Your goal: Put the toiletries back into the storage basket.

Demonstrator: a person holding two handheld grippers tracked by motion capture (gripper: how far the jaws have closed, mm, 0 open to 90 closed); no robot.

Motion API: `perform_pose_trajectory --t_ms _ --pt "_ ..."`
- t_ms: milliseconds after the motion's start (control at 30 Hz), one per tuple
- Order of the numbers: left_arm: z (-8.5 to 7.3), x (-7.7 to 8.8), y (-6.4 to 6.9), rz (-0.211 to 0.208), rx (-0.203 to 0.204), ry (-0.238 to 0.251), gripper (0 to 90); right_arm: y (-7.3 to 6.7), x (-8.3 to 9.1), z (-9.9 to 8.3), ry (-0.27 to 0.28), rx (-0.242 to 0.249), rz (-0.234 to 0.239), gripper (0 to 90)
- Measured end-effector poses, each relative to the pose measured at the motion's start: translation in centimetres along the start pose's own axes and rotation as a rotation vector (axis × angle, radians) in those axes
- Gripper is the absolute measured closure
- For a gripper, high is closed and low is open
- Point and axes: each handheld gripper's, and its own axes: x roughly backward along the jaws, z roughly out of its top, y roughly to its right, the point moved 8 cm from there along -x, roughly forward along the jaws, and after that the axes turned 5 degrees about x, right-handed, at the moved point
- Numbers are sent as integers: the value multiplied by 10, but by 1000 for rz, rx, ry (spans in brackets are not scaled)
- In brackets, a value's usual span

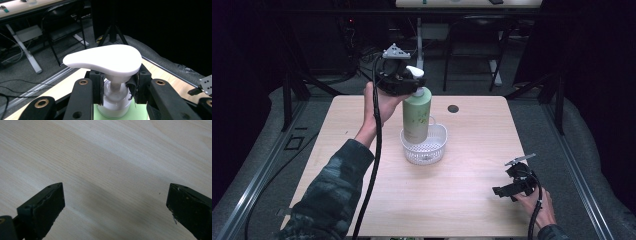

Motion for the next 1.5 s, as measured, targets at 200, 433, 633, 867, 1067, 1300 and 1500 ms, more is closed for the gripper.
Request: perform_pose_trajectory --t_ms 200,433,633,867,1067,1300,1500 --pt "-6 -8 2 -13 6 -7 679 0 1 -1 -2 -3 -4 14" --pt "-15 -18 4 -25 15 -10 679 0 1 0 -3 -2 -4 14" --pt "-24 -25 5 -37 25 -14 679 0 1 0 0 -6 2 14" --pt "-35 -33 6 -43 41 -18 679 0 1 -1 0 -7 3 15" --pt "-44 -40 7 -55 46 -21 678 -1 1 0 -2 -7 3 15" --pt "-53 -46 5 -53 55 -28 679 -1 1 0 -1 -8 4 15" --pt "-60 -49 2 -47 57 -34 679 0 1 0 2 -5 6 16"
